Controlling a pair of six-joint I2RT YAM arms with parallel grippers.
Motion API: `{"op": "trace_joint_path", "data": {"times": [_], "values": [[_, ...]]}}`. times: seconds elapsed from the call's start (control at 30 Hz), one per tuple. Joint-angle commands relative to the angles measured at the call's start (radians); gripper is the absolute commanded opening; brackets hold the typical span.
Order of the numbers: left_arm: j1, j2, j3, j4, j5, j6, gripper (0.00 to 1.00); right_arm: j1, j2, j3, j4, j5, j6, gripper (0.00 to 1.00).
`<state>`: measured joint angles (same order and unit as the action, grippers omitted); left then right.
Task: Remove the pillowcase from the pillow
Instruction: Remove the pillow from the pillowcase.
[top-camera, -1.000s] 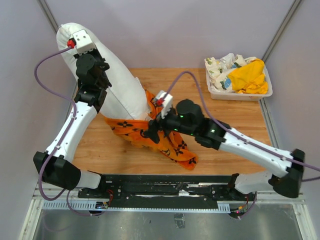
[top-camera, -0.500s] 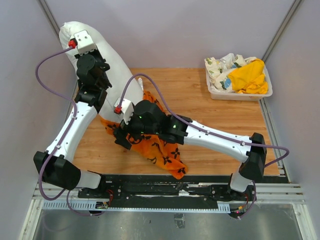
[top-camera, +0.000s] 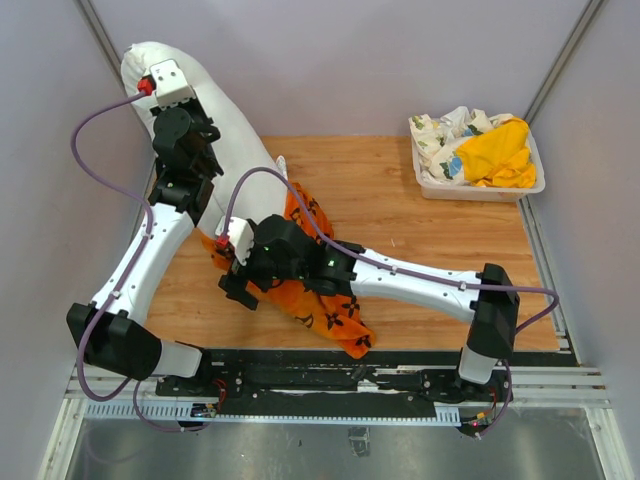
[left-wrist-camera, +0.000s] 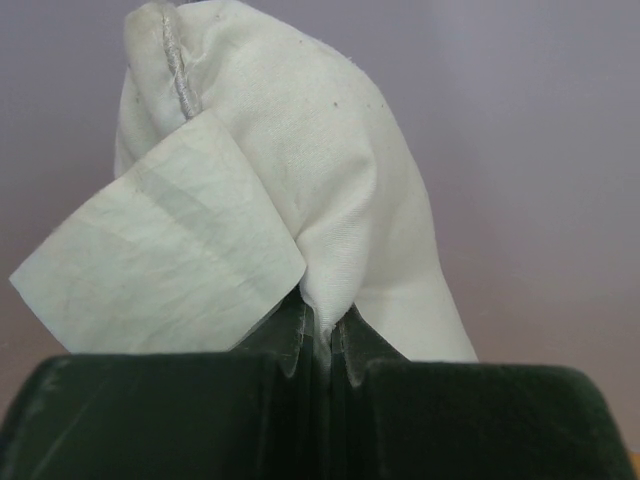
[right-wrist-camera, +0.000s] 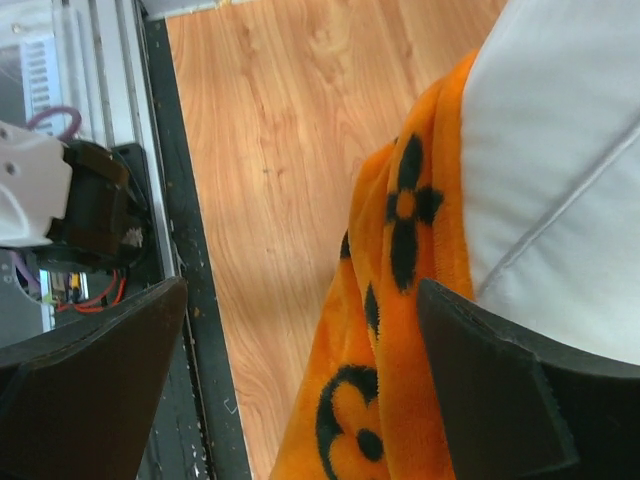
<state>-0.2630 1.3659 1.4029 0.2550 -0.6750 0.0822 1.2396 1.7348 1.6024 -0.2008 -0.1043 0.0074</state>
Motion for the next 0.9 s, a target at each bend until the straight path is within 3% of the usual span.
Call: {"op": "trace_joint_path", "data": {"times": [0.0, 0.37, 0.47, 0.6, 0.87], "values": [[-0.004, -0.015, 0.032, 0.0, 0.03, -0.014, 0.0, -0.059, 0.03, -0.084, 0.093, -0.058, 0.012, 0.98], [-0.002, -0.027, 0.04, -0.002, 0.043, -0.012, 0.0, -0.068, 0.019, -0.25, 0.133, -0.078, 0.053, 0.99], [0.004, -0.028, 0.042, -0.004, 0.041, -0.009, 0.0, -0.075, 0.016, -0.34, 0.14, -0.082, 0.093, 0.74], [0.01, -0.03, 0.046, -0.01, 0.056, -0.024, 0.0, -0.098, 0.002, -0.436, 0.146, -0.083, 0.133, 0.05], [0.027, -0.03, 0.065, -0.026, 0.083, -0.021, 0.02, -0.101, -0.054, -0.621, 0.132, -0.087, 0.166, 0.01]]}}
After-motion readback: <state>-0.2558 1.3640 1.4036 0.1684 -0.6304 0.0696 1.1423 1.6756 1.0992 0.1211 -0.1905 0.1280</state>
